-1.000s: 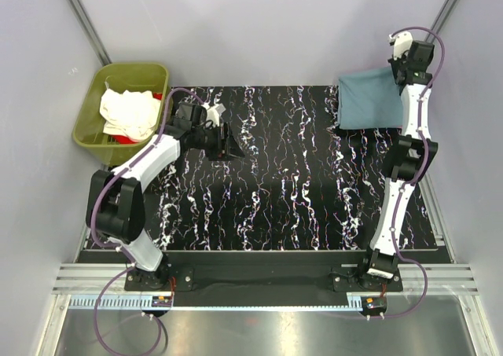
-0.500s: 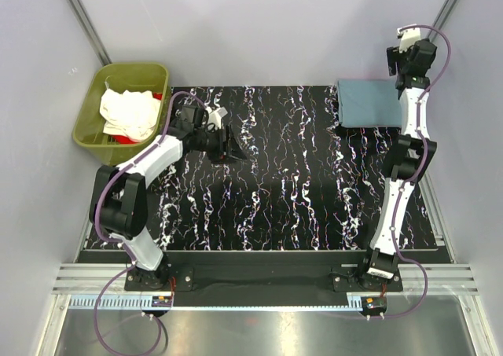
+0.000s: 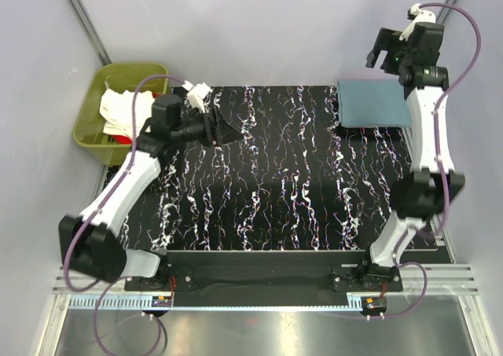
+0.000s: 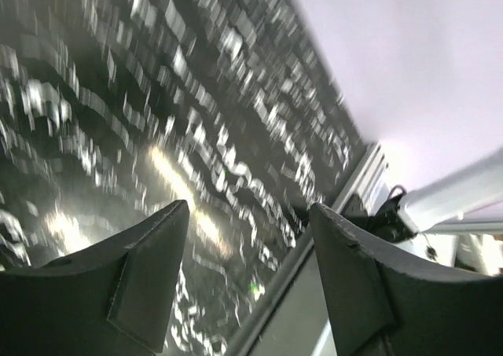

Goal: Fold and stack the t-shirts
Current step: Neatly place the folded tshirt to the corner

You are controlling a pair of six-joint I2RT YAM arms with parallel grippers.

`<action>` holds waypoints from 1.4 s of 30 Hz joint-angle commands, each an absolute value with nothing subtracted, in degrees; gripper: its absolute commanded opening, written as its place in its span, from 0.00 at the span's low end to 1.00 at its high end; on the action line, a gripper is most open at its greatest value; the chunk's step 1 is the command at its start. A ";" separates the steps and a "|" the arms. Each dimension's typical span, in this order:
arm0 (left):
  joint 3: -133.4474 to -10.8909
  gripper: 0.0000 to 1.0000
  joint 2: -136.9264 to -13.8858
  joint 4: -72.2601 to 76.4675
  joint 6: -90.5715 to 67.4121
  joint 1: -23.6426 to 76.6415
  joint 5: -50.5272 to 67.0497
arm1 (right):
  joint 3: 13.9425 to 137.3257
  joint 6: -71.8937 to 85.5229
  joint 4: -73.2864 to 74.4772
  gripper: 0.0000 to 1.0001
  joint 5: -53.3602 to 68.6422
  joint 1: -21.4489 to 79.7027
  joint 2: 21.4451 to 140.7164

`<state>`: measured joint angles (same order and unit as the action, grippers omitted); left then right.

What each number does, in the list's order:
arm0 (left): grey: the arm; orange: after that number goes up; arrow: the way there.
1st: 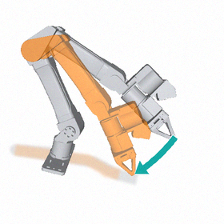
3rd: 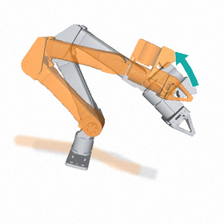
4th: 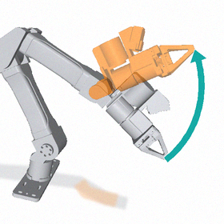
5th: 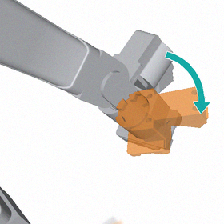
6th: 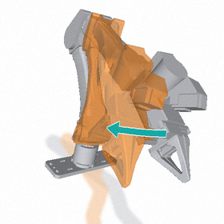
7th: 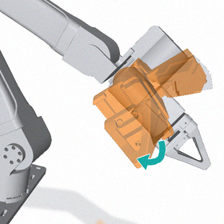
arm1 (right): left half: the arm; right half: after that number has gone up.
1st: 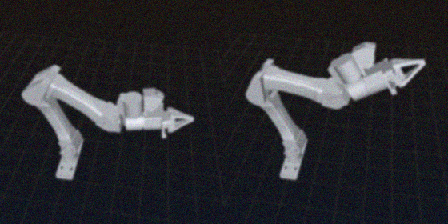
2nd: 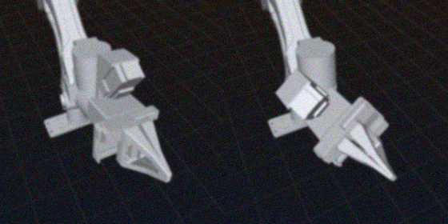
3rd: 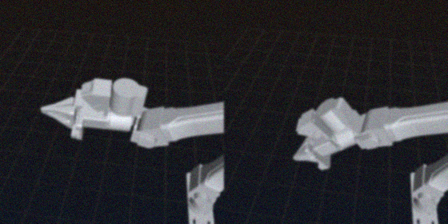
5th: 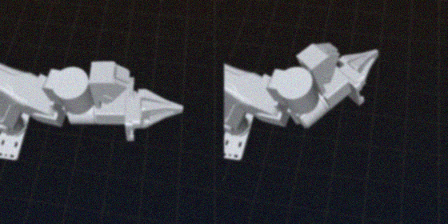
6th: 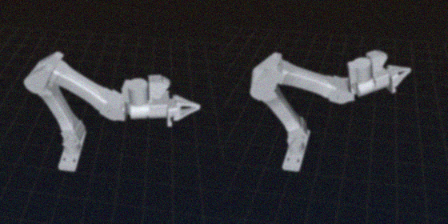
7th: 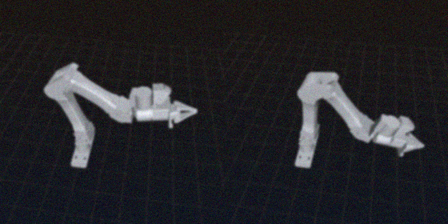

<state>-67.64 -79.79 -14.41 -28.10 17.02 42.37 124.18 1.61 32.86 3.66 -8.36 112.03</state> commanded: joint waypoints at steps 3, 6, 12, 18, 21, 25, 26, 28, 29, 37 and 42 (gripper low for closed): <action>-63.64 0.99 -69.71 -4.13 -28.13 15.56 40.01 | 108.40 17.74 43.15 1.00 10.52 -0.27 92.66; -63.72 0.99 -68.56 -8.86 -25.50 15.56 36.04 | 97.88 24.50 42.03 1.00 21.13 -0.26 84.40; -64.43 0.99 -66.72 -11.25 -27.33 15.64 34.63 | 76.39 30.05 33.59 1.00 24.35 -0.26 66.64; -61.00 0.99 -58.55 -9.23 -25.59 15.91 35.25 | 74.45 29.88 38.32 1.00 17.49 -0.26 61.35; -58.89 0.99 -53.89 -8.62 -24.00 15.91 33.49 | 73.13 30.41 37.36 1.00 18.19 -0.26 59.59; -57.66 0.99 -51.42 -8.96 -23.03 15.91 32.34 | 72.16 30.67 36.56 1.00 18.99 -0.35 58.71; -57.66 0.99 -51.42 -9.23 -22.77 15.91 32.34 | 72.07 30.67 36.39 1.00 19.33 -0.26 58.71; -57.22 0.99 -51.24 -9.67 -22.50 15.91 32.26 | 72.25 30.41 36.21 1.00 20.12 -0.26 58.89; -57.04 0.99 -50.98 -9.58 -22.15 15.91 31.99 | 72.25 30.41 36.38 1.00 20.39 -0.26 58.97; -56.42 0.99 -50.89 -8.35 -21.97 15.91 31.38 | 70.84 30.23 35.24 1.00 20.48 -0.26 58.53; -56.60 0.99 -51.24 -8.17 -22.85 15.91 31.90 | 70.66 30.15 34.72 1.00 21.18 -0.26 58.62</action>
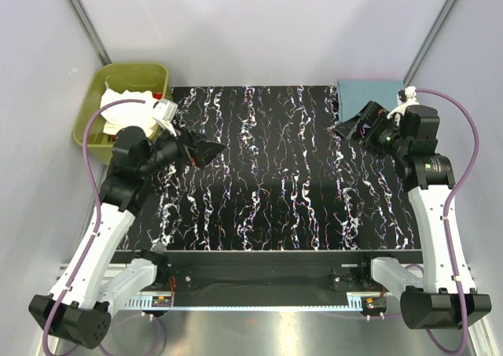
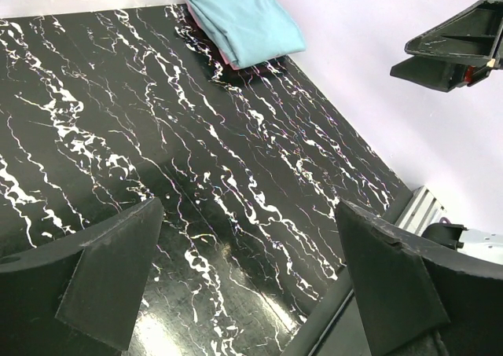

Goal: Fold and stack the t-shirts
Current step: Neatly place the folded tshirt to the corner

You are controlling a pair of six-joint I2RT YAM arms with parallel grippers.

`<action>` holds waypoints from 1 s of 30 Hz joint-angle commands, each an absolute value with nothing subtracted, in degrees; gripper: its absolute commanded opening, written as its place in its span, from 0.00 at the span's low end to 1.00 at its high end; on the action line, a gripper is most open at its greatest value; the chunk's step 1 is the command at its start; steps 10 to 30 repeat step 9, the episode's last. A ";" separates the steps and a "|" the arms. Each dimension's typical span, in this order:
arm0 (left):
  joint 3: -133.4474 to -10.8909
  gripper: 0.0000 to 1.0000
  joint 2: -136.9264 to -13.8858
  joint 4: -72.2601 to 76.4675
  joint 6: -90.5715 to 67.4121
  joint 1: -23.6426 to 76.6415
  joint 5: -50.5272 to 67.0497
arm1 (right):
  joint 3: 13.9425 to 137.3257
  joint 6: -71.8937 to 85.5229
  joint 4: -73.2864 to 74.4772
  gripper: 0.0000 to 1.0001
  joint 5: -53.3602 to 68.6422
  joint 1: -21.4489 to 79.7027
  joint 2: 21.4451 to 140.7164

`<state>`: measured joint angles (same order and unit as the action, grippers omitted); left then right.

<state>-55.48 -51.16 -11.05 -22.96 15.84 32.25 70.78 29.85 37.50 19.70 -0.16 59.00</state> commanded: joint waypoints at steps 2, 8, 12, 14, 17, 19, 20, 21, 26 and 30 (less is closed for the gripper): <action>-56.51 0.99 -51.07 -8.09 -22.94 15.91 32.25 | 70.32 30.41 34.45 1.00 22.14 -0.26 58.89; -56.78 0.99 -51.15 -8.00 -23.20 15.91 32.52 | 69.96 30.32 34.19 1.00 22.33 -0.35 58.36; -56.86 0.99 -51.07 -7.91 -23.20 15.91 32.52 | 69.96 30.32 34.10 1.00 22.32 -0.35 58.10; -56.86 0.99 -51.07 -7.91 -23.20 15.91 32.52 | 69.96 30.32 34.10 1.00 22.32 -0.35 58.10; -56.86 0.99 -51.07 -7.91 -23.20 15.91 32.52 | 69.96 30.32 34.10 1.00 22.32 -0.35 58.10; -56.86 0.99 -51.07 -7.91 -23.20 15.91 32.52 | 69.96 30.32 34.10 1.00 22.32 -0.35 58.10; -56.86 0.99 -51.07 -7.91 -23.20 15.91 32.52 | 69.96 30.32 34.10 1.00 22.32 -0.35 58.10; -56.86 0.99 -51.07 -7.91 -23.20 15.91 32.52 | 69.96 30.32 34.10 1.00 22.32 -0.35 58.10; -56.86 0.99 -51.07 -7.91 -23.20 15.91 32.52 | 69.96 30.32 34.10 1.00 22.32 -0.35 58.10; -56.86 0.99 -51.07 -7.91 -23.20 15.91 32.52 | 69.96 30.32 34.10 1.00 22.32 -0.35 58.10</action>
